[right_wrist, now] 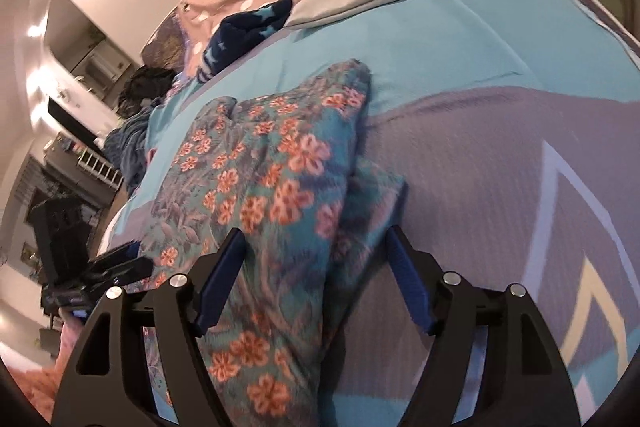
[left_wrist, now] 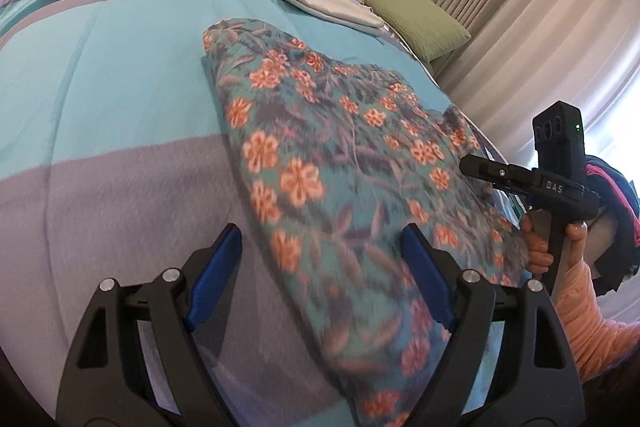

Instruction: Fold small clothes

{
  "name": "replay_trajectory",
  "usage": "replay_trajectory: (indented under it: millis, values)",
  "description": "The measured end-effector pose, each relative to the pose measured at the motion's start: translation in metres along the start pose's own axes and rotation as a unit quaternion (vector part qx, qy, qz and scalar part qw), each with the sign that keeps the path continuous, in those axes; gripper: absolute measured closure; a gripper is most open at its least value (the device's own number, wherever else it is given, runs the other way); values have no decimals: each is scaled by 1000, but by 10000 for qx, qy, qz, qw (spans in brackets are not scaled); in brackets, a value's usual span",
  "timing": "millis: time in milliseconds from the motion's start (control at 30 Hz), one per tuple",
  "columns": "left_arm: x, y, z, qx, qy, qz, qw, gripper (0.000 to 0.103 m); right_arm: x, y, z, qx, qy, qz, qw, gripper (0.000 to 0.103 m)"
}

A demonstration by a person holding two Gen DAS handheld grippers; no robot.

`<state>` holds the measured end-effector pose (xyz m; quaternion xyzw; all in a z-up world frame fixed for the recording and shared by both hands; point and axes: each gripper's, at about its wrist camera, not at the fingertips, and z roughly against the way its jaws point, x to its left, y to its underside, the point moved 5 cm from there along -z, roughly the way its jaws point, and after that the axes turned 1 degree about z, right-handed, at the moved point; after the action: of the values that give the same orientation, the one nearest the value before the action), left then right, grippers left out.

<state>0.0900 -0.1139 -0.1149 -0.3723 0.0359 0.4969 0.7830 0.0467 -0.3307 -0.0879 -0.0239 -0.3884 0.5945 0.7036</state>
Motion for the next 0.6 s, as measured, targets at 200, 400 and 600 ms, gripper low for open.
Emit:
replay_trajectory:
  millis: [200, 400, 600]
  values:
    - [4, -16, -16, 14, 101, -64, 9999, 20, 2, -18, -17, 203, -483, 451, 9976, 29]
    - [8, -34, -31, 64, 182, -104, 9998, 20, 9, -42, -40, 301, -588, 801, 9946, 30]
    - [16, -57, -44, -18, 72, -59, 10000, 31, 21, -59, -66, 443, -277, 1248, 9908, 46]
